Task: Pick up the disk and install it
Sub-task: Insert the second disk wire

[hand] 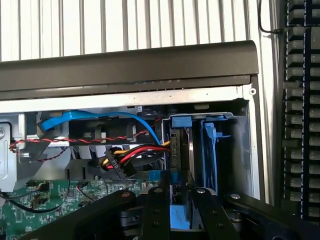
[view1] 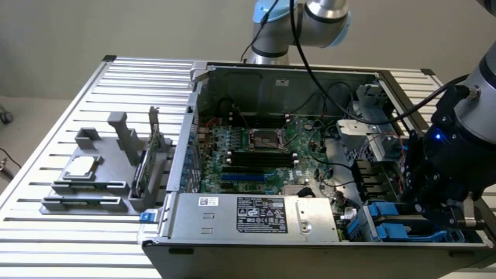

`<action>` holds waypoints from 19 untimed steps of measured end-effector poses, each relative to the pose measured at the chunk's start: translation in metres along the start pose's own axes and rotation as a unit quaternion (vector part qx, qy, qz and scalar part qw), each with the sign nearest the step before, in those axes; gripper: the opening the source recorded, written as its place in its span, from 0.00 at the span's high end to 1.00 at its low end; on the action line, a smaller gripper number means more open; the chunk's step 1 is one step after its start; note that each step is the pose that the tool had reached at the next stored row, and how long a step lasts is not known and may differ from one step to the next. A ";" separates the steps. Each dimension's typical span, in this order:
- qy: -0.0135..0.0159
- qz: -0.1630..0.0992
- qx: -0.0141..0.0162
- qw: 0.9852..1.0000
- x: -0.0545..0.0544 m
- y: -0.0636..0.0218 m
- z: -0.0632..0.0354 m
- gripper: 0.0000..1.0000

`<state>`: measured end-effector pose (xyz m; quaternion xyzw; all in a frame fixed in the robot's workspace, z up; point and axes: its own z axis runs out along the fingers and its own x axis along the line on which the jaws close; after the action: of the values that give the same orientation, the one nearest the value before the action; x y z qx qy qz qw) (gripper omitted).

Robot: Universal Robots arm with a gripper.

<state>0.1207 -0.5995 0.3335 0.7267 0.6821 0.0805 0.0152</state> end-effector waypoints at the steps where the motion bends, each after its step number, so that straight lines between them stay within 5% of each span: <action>1: 0.000 0.000 0.000 1.000 0.000 0.0002 -0.0017 0.75; 5: 0.000 0.000 0.000 1.000 0.001 0.0004 -0.0086 0.75; 19: -0.001 -0.018 0.002 1.000 0.004 -0.0187 -0.0141 0.75</action>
<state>0.1005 -0.5957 0.3453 0.7141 0.6954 0.0785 0.0161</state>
